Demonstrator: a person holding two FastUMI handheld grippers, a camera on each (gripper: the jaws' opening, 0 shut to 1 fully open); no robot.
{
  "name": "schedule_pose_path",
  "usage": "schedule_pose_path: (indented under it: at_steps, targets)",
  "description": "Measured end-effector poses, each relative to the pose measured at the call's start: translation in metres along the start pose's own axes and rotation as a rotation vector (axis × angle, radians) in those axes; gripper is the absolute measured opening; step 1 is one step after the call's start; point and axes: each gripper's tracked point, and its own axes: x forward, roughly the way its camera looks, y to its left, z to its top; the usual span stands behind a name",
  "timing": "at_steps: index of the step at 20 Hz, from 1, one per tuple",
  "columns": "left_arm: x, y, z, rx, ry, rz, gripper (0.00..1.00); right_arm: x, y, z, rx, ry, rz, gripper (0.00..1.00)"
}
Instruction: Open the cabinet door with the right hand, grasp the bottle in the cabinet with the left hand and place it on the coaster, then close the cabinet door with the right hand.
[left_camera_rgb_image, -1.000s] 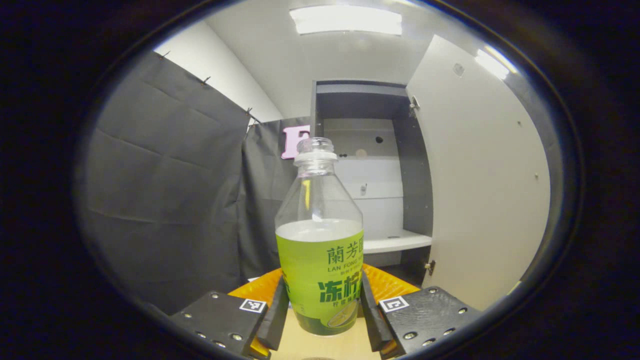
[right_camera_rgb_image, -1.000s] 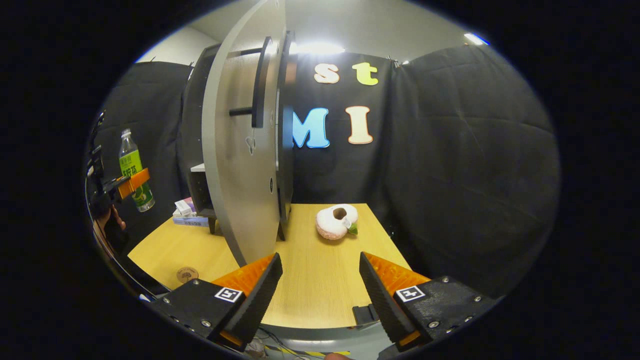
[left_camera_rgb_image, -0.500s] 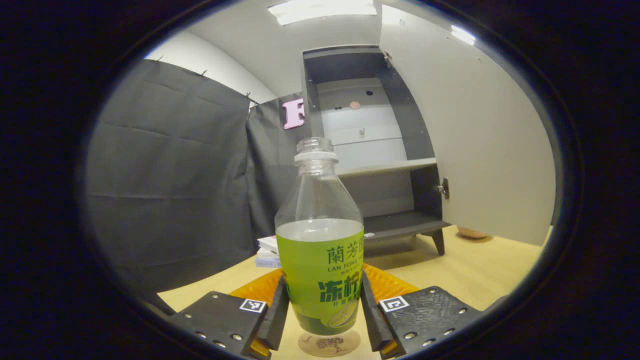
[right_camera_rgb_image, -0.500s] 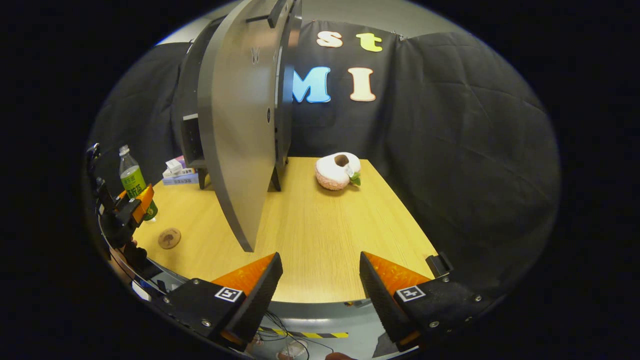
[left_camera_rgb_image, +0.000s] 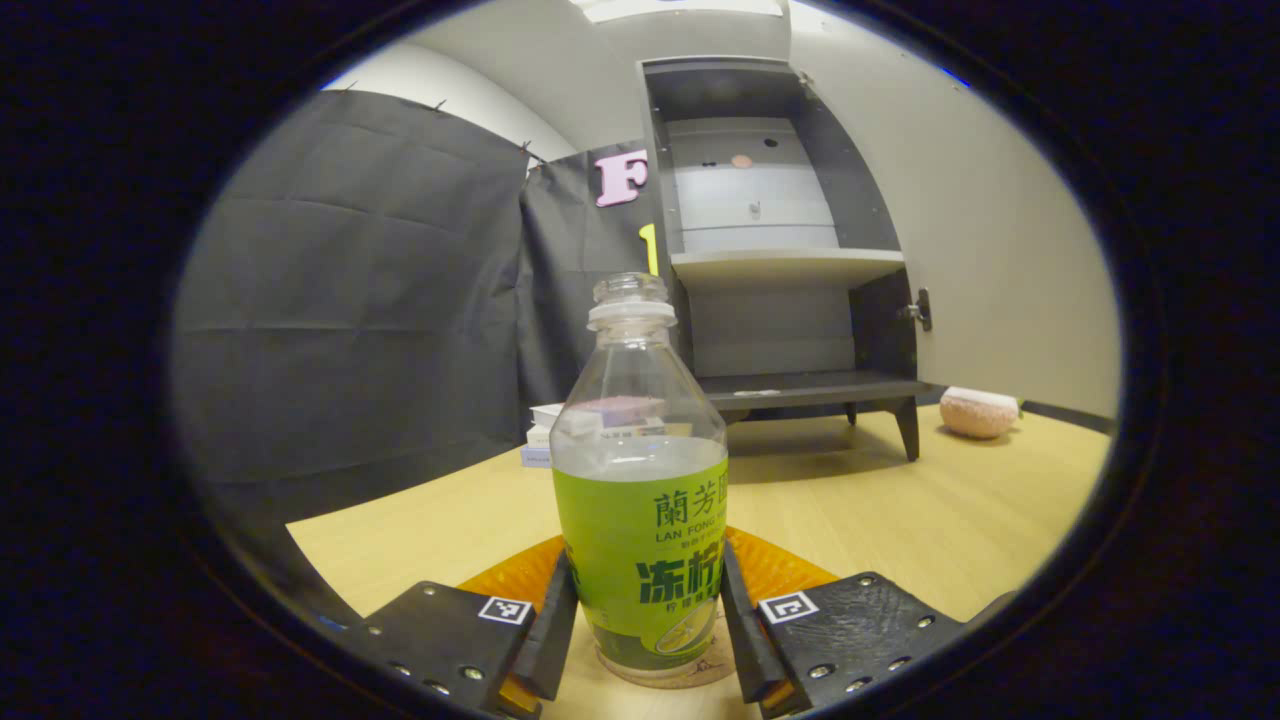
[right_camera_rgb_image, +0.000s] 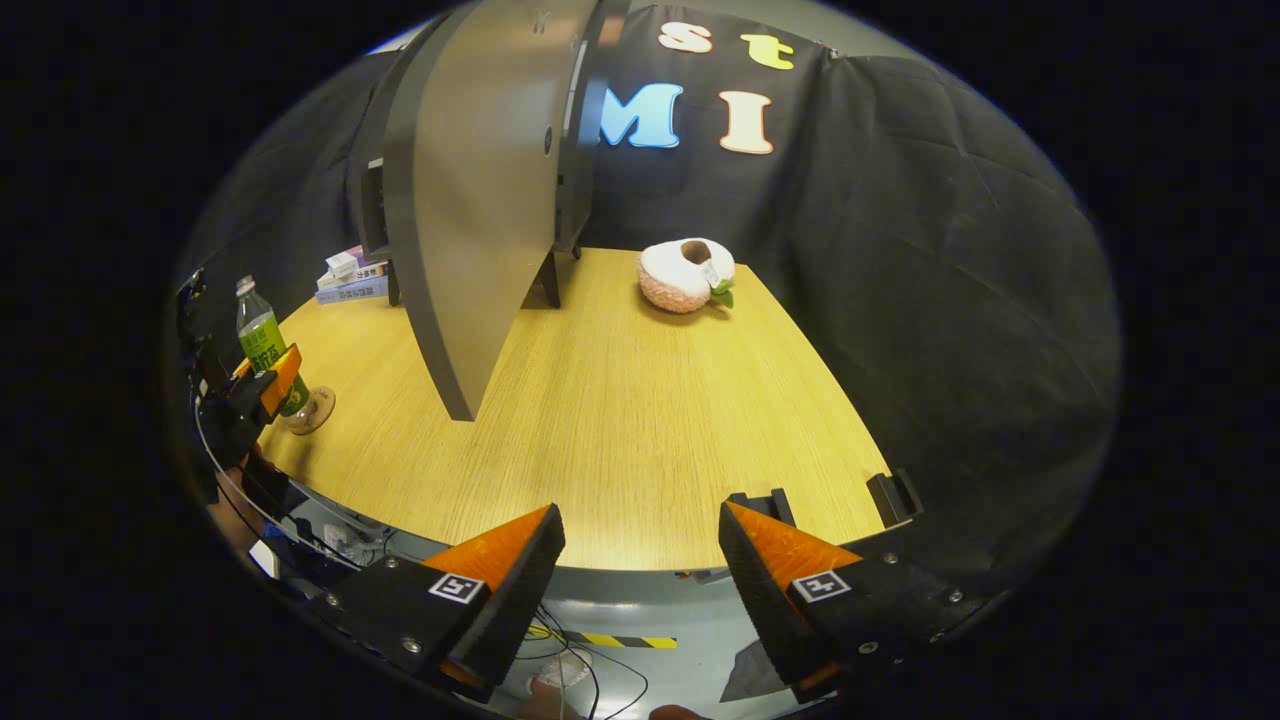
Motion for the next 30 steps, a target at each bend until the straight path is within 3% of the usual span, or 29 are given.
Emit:
schedule_pose_path:
  at_steps: [6, 14, 15, 19, 21, 25, 28, 30]
  targets:
    - [-0.001, 0.002, -0.005, -0.02, 0.023, 0.028, 0.85, 0.006, 0.007, -0.002, -0.02, 0.006, 0.022, 0.95]
    - [-0.004, 0.003, 0.01, -0.03, 0.004, 0.032, 0.81, 0.0, 0.003, -0.006, 0.003, 0.005, 0.029, 0.95]
    - [-0.005, 0.005, 0.015, -0.03, -0.01, 0.036, 0.77, 0.0, 0.002, -0.008, -0.005, 0.009, 0.028, 0.95]
    - [-0.007, 0.008, 0.045, -0.022, -0.068, 0.037, 0.86, -0.009, -0.001, 0.0, 0.023, -0.017, 0.031, 0.96]
    - [-0.009, 0.007, 0.057, -0.011, -0.085, 0.022, 0.81, -0.014, -0.005, 0.007, 0.048, -0.041, 0.027, 0.95]
    - [-0.023, 0.01, 0.073, -0.058, -0.037, 0.039, 0.86, -0.024, -0.015, 0.031, 0.097, -0.09, 0.022, 0.96]
    - [-0.023, 0.022, 0.105, -0.025, -0.075, 0.071, 0.81, -0.041, -0.045, 0.072, 0.121, -0.189, -0.074, 0.95]
    - [-0.022, 0.024, 0.127, -0.012, -0.103, 0.069, 0.85, -0.056, -0.063, 0.11, 0.142, -0.282, -0.129, 0.96]
